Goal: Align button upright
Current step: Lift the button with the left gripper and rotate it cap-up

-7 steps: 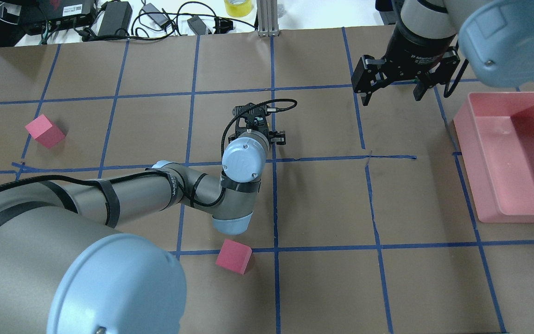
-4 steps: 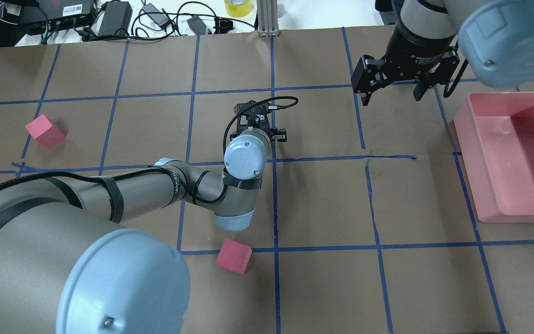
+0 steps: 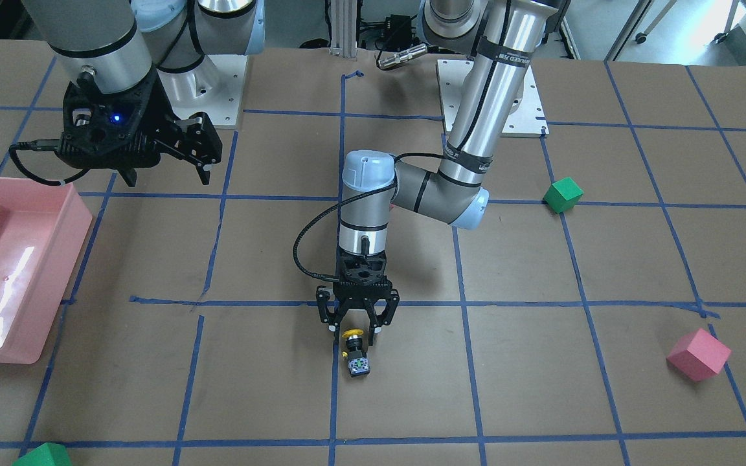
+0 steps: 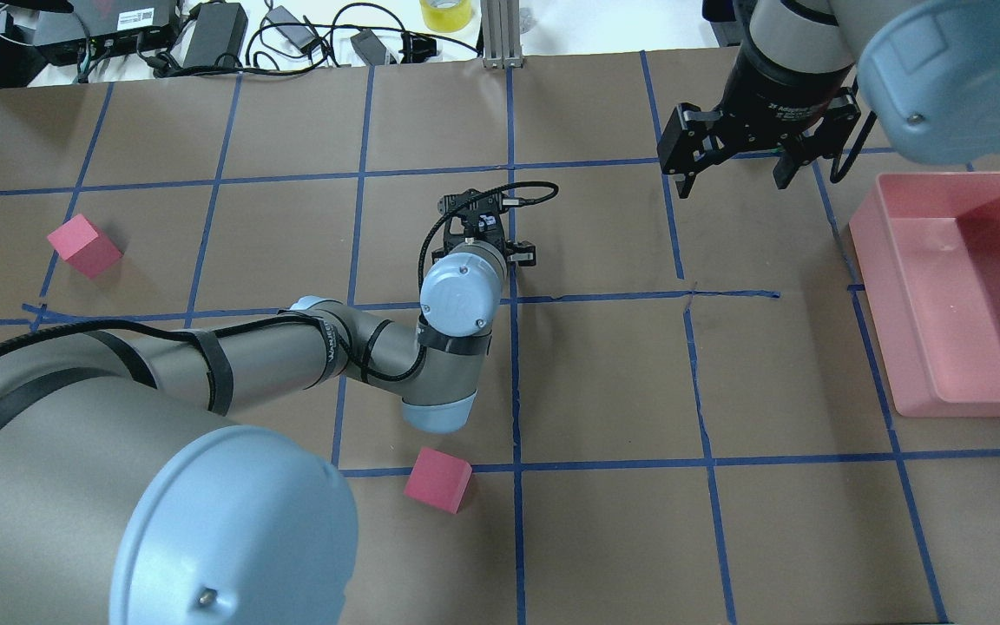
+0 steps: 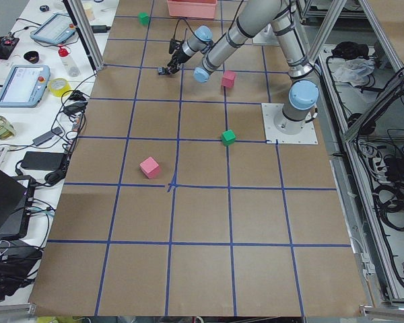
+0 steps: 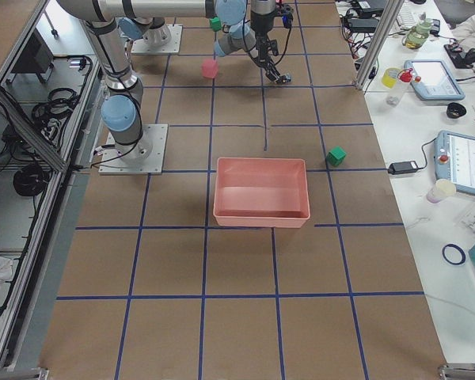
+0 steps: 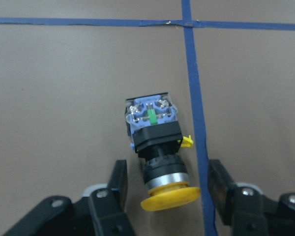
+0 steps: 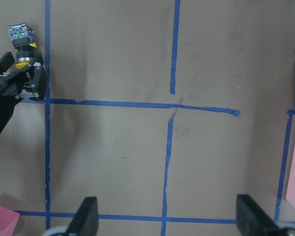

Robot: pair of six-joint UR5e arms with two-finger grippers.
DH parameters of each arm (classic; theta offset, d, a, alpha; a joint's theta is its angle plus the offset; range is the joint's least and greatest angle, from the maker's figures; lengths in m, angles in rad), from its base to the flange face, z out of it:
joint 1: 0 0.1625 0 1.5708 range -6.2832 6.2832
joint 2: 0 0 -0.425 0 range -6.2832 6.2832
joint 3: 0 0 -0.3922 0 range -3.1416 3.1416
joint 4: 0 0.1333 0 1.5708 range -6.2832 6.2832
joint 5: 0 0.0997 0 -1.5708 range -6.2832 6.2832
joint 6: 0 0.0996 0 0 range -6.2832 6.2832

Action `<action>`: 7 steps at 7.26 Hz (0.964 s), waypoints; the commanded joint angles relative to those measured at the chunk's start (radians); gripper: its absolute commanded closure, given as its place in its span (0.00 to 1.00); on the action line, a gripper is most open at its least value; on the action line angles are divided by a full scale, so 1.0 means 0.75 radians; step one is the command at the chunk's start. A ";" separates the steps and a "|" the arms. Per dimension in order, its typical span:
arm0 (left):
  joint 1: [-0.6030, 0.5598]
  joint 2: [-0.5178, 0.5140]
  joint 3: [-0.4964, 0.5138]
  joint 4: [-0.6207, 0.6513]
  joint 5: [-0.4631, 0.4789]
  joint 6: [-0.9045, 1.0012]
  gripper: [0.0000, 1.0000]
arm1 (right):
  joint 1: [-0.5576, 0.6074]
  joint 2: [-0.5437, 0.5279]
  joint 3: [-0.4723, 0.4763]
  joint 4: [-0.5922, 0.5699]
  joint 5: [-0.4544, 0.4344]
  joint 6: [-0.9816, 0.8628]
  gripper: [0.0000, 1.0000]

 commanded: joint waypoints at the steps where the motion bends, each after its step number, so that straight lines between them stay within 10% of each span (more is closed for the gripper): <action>1: 0.000 0.001 -0.001 0.000 0.070 0.002 0.63 | 0.000 0.000 0.001 0.002 0.000 0.000 0.00; 7: 0.000 0.068 0.005 -0.024 0.073 -0.008 0.69 | 0.002 0.000 0.001 0.002 -0.002 0.000 0.00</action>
